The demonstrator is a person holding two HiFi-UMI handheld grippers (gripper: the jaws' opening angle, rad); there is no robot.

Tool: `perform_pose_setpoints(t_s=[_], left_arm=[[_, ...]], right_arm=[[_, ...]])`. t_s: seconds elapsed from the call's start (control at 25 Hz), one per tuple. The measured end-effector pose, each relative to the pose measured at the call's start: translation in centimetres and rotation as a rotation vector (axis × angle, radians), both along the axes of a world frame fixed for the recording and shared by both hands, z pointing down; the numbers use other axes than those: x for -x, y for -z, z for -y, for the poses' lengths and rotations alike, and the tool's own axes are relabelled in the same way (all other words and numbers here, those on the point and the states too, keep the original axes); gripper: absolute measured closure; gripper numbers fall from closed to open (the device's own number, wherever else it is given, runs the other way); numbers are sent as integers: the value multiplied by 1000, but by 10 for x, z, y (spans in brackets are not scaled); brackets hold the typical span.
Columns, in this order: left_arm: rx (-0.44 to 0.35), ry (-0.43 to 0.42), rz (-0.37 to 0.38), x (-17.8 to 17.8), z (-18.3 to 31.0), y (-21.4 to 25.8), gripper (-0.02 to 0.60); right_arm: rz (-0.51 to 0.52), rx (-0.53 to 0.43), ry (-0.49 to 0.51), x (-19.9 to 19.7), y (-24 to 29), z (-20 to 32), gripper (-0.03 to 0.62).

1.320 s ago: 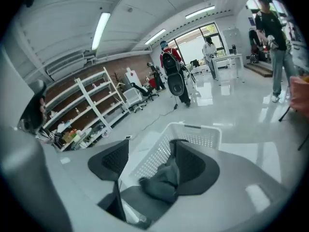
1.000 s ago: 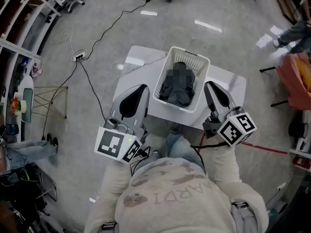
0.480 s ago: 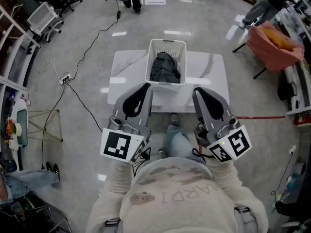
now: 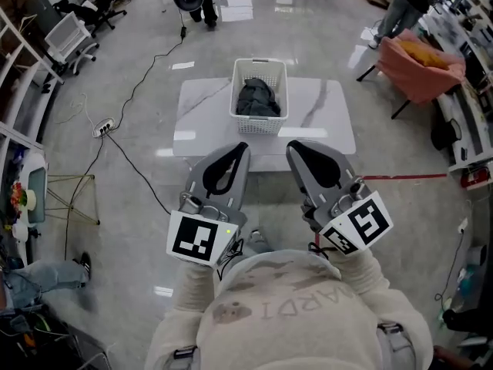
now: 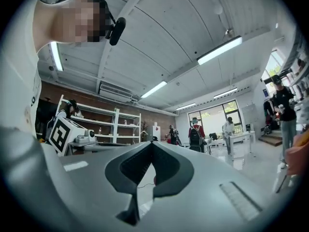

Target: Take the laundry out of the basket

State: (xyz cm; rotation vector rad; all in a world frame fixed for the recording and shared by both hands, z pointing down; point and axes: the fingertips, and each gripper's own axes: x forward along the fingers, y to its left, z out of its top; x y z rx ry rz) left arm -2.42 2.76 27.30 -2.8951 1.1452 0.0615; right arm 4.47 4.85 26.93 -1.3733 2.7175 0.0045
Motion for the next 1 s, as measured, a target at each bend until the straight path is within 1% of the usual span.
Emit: perform_pose_setpoints(t_s=[0.08,0.16,0.32,0.48,0.64,0.76,1.0], left_arm=[[17,9,-34,9,-17,4,581],[16,17,-58,11,-38,7,581],[7,33,-58,-2,-92,13,581],[35,62,-76,-11,-150,13,581],[37,90,-56,-15,-197,14,581],[21,94,-39,-20,-220,21,581],[5,70,-42,-14,-237,31,581]], right_arm=[[-3,8,22,3,1,-19,567],[-9,14,26,2,2,-42,566],[-15,26,5,-12,2,-98,568],[-21,60,-11,-25,-6,-155,568],[-20,63,-3,-29,-8,-201,567],[-14,55,7,-30,-2,-224,567],[-9,42,7,-18,6,-239,568]])
